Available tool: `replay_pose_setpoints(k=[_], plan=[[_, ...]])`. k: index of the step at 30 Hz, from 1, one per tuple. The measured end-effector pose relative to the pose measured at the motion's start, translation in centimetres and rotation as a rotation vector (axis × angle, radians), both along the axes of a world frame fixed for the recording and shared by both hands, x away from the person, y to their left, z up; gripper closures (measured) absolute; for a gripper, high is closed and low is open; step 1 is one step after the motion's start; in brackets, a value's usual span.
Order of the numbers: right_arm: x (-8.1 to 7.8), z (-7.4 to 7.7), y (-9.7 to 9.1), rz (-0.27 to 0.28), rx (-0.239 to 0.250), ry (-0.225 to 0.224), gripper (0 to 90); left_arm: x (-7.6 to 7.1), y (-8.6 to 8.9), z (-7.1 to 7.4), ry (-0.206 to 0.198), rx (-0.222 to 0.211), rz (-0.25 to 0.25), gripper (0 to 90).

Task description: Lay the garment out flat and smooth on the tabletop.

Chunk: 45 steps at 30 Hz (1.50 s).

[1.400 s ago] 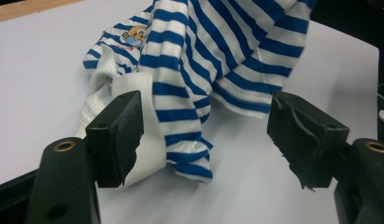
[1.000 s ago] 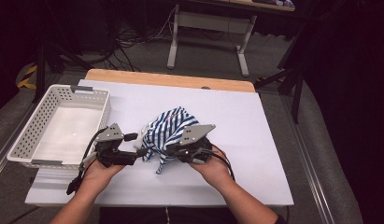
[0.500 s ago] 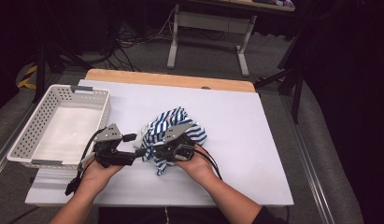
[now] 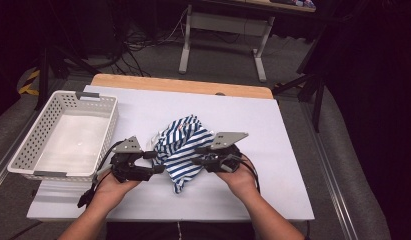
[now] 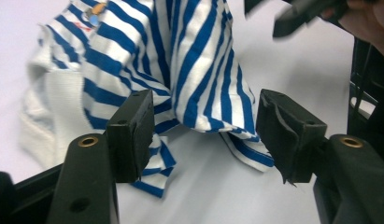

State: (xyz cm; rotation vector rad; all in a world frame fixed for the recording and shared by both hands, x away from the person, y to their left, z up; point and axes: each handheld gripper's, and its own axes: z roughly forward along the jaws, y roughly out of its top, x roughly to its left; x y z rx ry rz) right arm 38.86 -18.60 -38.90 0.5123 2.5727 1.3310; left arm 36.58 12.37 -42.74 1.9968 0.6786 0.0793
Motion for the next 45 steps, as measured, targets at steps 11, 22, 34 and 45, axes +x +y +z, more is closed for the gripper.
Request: replay_pose_setpoints(k=[11, 22, 34, 45], plan=[[1.5, -1.3, -5.8, -0.186, -0.002, -0.013, 47.3, 0.8, -2.1, -0.8, 0.055, 0.047, -0.035, 70.7], [2.5, -2.3, -8.1, -0.269, 0.007, 0.011, 48.0, 0.2, -1.3, -0.1, 0.019, 0.038, 0.001, 90.0], [2.6, -2.3, -8.3, -0.269, 0.019, 0.011, 47.2, 1.6, -3.5, -1.1, 0.062, 0.036, 0.01, 51.7], [2.8, -1.9, -8.7, -0.28, 0.026, 0.0, 47.3, 0.2, -1.7, 0.3, -0.003, 0.046, 0.047, 88.4]])
